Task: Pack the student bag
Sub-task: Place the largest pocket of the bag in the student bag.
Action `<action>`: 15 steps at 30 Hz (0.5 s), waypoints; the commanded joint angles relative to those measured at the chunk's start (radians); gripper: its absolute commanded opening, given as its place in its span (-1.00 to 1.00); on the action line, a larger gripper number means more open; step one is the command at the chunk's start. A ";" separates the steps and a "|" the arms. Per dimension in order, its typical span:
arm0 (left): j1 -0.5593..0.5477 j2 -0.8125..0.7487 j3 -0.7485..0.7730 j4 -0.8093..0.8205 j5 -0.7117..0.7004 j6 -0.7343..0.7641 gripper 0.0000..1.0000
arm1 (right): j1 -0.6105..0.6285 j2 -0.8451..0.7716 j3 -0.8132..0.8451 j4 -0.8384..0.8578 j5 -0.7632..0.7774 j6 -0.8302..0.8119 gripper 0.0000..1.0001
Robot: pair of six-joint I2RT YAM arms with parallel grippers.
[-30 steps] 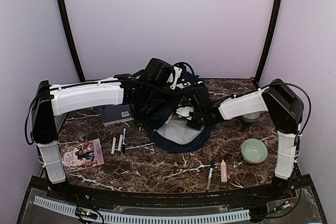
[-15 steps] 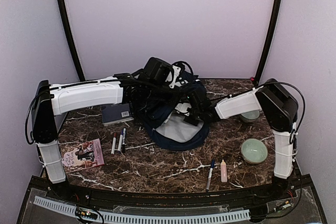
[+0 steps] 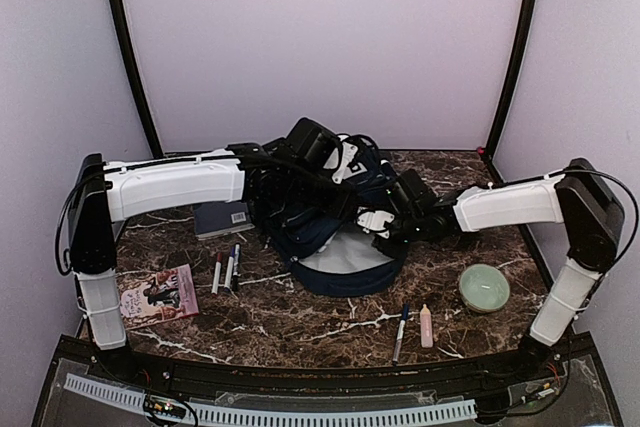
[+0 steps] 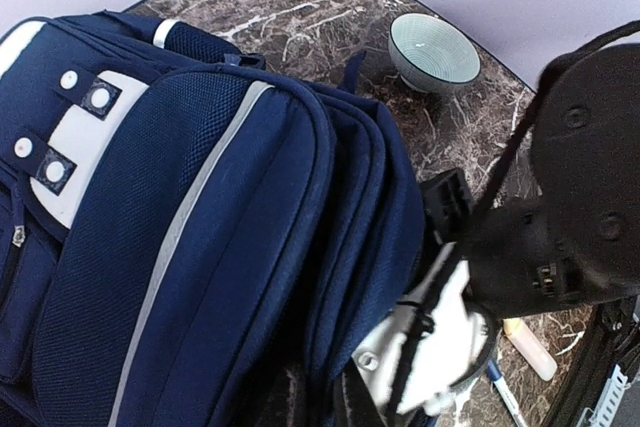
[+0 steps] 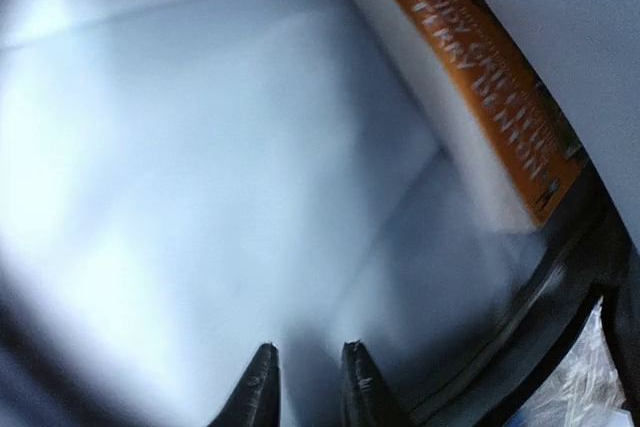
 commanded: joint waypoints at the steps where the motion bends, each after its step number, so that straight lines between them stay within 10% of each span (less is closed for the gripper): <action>1: 0.021 0.028 0.027 -0.023 0.081 -0.034 -1.00 | 0.022 -0.113 -0.043 -0.225 -0.216 -0.027 -0.45; 15: 0.029 0.137 -0.080 0.065 0.243 -0.110 -0.95 | -0.045 -0.345 -0.052 -0.510 -0.547 -0.037 -0.37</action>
